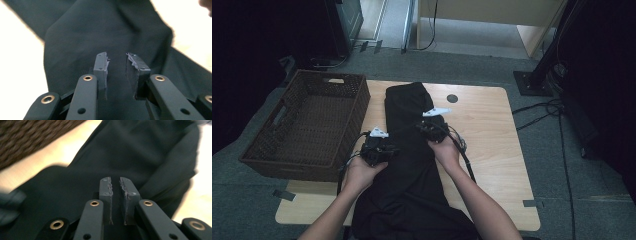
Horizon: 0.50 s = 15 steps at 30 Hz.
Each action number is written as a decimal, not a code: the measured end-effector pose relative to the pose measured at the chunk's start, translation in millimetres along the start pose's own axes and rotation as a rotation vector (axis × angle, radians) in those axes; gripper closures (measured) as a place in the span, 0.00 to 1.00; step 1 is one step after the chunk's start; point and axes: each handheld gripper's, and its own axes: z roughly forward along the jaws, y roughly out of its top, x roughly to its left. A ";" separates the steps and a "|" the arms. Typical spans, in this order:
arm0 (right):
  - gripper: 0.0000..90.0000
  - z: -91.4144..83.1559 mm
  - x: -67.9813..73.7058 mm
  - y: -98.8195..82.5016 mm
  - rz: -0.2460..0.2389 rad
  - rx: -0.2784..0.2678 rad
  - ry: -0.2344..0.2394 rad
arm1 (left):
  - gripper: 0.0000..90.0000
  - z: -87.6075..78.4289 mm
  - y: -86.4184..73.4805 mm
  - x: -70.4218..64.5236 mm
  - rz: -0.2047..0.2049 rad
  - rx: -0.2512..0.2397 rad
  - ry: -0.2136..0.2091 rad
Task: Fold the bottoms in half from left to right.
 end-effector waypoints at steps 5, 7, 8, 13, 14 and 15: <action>0.80 8.9 10.6 -31.5 -0.062 0.048 -0.002 | 0.76 11.5 -14.7 4.8 -0.021 0.022 0.023; 0.78 9.0 10.0 -42.8 -0.077 0.069 -0.014 | 0.75 14.1 -18.7 5.6 -0.015 0.027 0.025; 0.77 8.5 9.6 -46.5 -0.087 0.074 -0.022 | 0.74 16.2 -20.4 5.7 -0.019 0.026 0.020; 0.73 1.9 -1.1 -65.2 -0.097 0.111 -0.066 | 0.75 21.7 -22.3 3.7 0.004 0.033 0.036; 0.73 -1.0 -4.2 -67.8 -0.076 0.107 -0.059 | 0.75 21.4 -21.9 3.4 0.011 0.034 0.037; 0.73 -3.5 -7.6 -69.2 -0.068 0.108 -0.065 | 0.73 20.9 -21.8 2.9 0.009 0.035 0.034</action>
